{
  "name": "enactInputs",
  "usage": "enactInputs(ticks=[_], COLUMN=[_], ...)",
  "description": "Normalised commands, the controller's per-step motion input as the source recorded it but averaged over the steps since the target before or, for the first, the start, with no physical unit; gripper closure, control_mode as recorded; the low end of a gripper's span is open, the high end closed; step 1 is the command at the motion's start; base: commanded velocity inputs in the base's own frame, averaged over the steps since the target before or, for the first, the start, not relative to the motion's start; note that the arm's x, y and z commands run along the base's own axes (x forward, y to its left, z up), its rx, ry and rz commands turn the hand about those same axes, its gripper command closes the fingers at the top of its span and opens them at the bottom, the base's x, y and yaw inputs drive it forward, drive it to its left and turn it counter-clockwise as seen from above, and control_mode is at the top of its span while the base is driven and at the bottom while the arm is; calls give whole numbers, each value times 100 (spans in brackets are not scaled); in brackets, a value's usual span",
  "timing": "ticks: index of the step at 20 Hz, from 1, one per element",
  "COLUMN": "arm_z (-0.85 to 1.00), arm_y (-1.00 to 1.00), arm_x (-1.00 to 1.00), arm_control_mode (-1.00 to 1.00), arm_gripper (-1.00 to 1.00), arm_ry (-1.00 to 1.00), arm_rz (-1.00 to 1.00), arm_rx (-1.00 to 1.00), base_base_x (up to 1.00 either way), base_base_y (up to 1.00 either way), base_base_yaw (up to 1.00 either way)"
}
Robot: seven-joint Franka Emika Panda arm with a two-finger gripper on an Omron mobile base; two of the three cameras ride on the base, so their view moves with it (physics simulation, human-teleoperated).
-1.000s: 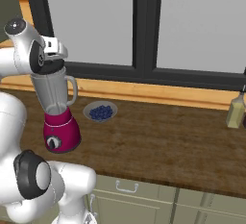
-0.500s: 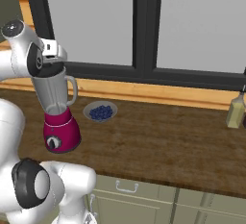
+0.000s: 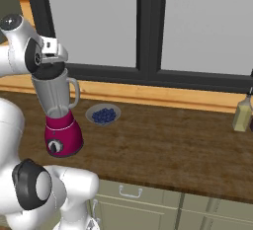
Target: Close the lid blender by securely placing the lid on top.
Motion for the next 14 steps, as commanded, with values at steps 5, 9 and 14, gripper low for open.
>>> enactInputs(ticks=[5, 9, 14], arm_z=[0, 0, 0], arm_y=[0, 0, 0], arm_x=[-17, -13, -8], arm_control_mode=[-100, -100, -100], arm_gripper=[100, 100, 100], arm_ry=[15, 19, 23], arm_rz=[-3, -2, -2], arm_rx=[0, 0, 0], base_base_x=[0, 0, 0], base_base_y=[0, 0, 0], base_base_yaw=[0, 0, 0])
